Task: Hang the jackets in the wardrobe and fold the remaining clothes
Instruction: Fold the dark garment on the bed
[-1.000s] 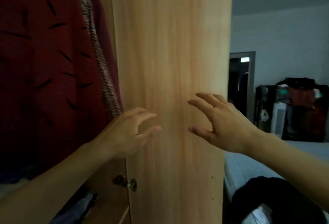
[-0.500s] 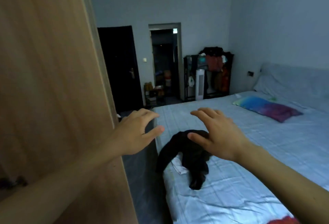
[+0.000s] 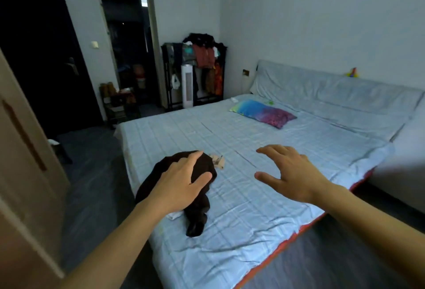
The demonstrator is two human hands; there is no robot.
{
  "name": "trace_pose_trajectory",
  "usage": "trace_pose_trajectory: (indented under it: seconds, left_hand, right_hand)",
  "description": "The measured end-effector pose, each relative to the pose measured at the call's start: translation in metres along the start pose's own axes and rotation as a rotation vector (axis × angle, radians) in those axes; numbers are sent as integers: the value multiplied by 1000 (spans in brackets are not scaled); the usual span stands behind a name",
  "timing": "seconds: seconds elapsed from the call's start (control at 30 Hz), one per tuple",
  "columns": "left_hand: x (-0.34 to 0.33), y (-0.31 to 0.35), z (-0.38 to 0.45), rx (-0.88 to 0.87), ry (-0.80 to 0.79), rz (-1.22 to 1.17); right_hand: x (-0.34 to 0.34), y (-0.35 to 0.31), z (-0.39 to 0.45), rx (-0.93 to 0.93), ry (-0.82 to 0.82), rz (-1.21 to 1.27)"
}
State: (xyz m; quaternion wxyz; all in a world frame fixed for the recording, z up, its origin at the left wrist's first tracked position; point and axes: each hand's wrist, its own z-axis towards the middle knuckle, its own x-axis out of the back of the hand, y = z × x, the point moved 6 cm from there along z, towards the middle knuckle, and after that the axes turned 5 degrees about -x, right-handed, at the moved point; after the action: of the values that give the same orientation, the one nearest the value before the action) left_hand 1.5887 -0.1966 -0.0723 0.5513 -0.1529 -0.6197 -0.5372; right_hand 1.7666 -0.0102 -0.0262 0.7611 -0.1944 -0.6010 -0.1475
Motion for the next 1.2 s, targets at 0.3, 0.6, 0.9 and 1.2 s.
trace_pose_trajectory:
  seconds: [0.3,0.6,0.9,1.2]
  left_hand:
    - [-61,-11,75,-31,-180,97]
    - [-152,10,180,9,-255,202]
    - [-205,15,275,243,-255,226]
    - [-211,-65,301,418,-135,171]
  right_hand:
    - [-90,56,39,-114,-134,50]
    - [-145,170,105,-161,-158,154]
    - [-164,277,201,-106,-232,224]
    - [-223,252,290,68,-343,234]
